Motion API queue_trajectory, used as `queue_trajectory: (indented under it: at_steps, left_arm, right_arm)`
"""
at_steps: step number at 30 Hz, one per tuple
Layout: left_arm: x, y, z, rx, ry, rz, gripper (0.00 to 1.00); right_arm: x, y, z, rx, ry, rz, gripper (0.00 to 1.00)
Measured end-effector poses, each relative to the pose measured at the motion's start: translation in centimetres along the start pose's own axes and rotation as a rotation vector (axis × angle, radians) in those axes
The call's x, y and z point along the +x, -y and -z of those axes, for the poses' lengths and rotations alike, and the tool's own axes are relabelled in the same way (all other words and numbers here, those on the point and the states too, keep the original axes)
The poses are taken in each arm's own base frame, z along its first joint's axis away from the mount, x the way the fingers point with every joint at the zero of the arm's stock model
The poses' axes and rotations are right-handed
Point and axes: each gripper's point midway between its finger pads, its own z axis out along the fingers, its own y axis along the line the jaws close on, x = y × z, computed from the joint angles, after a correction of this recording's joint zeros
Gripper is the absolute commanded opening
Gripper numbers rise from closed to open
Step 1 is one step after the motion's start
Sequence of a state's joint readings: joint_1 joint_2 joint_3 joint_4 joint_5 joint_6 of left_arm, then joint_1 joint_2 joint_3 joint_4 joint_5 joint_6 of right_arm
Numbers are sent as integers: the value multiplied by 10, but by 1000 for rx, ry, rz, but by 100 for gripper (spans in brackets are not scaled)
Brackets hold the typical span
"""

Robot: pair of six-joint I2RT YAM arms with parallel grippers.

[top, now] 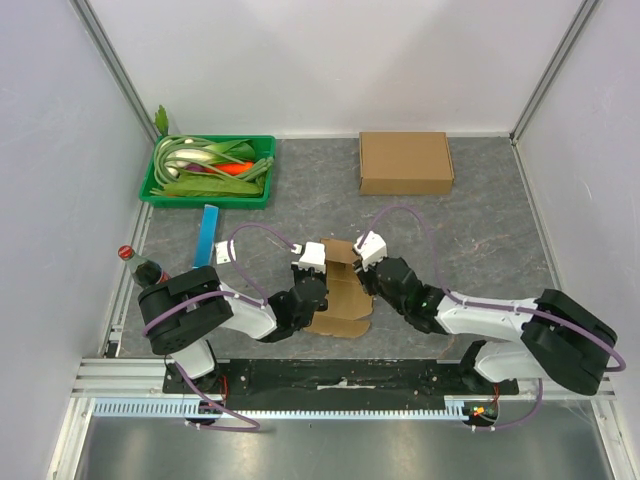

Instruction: Fold the paper box

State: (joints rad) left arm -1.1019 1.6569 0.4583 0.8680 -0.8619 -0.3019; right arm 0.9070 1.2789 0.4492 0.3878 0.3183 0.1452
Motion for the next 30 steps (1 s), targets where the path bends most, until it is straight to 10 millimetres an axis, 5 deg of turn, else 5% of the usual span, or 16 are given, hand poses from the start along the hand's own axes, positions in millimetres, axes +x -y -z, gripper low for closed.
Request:
queue_trajectory:
  at_steps: [5,13,15,17,20,24,30]
  left_arm:
    - [3,-1,1,0,-5,7,2]
    - [3,0,2,0,-6,40,2]
    - [3,0,2,0,-6,45,2]
    - [3,0,2,0,-6,48,2]
    - [4,0,2,1,-6,49,2]
    - [4,1,2,2,-6,50,2]
    - [2,2,1,-7,-4,66,2]
  right_arm:
    - [2,5,-4,104,66,13,49]
    - [8,14,-16,240,139,3,36]
    - [9,14,-19,271,158,3,48]
    - [11,15,-21,307,174,7,49]
    - [18,16,-25,350,176,26,45]
    - [18,16,-32,386,192,30,0]
    - [12,26,-35,490,233,-10,0]
